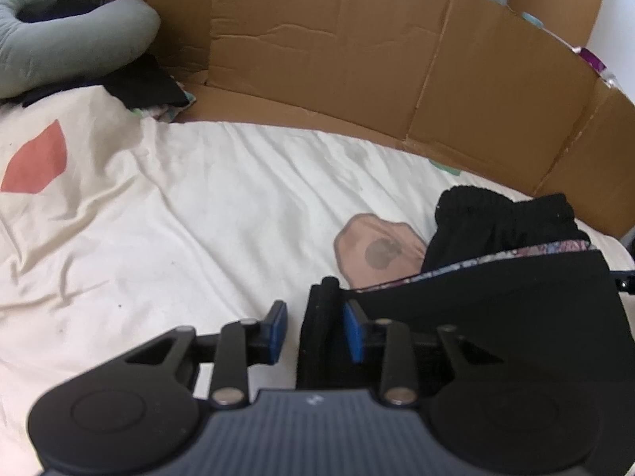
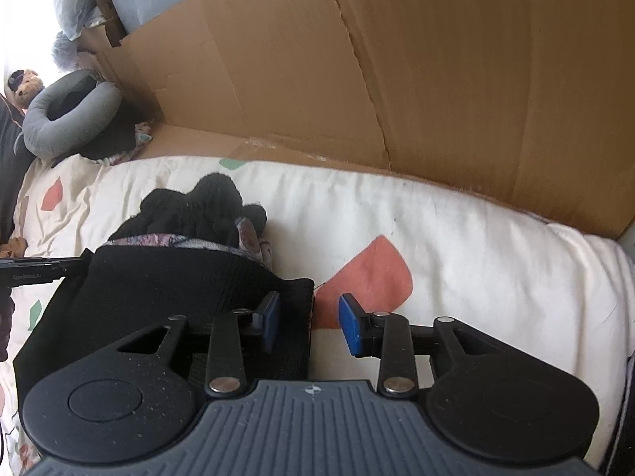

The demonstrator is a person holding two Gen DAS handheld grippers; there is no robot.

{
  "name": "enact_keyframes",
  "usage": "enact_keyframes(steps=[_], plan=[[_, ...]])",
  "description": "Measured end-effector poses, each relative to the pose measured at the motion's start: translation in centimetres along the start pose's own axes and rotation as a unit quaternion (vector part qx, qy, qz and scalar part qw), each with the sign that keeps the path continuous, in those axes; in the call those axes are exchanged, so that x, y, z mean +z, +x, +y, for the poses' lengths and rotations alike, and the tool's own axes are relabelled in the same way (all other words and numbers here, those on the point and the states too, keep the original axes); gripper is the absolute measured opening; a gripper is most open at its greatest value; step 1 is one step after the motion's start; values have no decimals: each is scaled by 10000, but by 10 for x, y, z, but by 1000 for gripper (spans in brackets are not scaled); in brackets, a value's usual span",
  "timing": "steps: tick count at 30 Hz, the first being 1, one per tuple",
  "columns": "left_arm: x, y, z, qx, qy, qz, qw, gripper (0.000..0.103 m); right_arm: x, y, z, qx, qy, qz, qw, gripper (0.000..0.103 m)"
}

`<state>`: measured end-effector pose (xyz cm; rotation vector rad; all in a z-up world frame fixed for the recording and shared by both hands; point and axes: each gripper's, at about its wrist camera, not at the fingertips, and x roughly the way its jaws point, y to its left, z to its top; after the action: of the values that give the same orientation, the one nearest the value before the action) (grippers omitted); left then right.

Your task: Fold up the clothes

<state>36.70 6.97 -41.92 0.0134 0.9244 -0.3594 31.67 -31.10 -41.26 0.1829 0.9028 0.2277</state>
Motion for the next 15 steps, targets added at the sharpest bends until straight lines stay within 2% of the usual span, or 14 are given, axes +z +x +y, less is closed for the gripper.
enact_keyframes(steps=[6,8,11,15], plan=[[-2,3,-4,-54,61,22,10000,28,-5,12,5,-33,-52,104,9999,39],[-2,4,-5,-75,83,40,9999,28,-8,15,9,-77,-179,91,9998,39],[-2,6,-7,-80,121,61,9999,28,-12,19,23,-268,-736,46,9969,39],[-2,8,-10,-109,180,98,9997,28,-11,24,28,-302,-837,97,9960,36]])
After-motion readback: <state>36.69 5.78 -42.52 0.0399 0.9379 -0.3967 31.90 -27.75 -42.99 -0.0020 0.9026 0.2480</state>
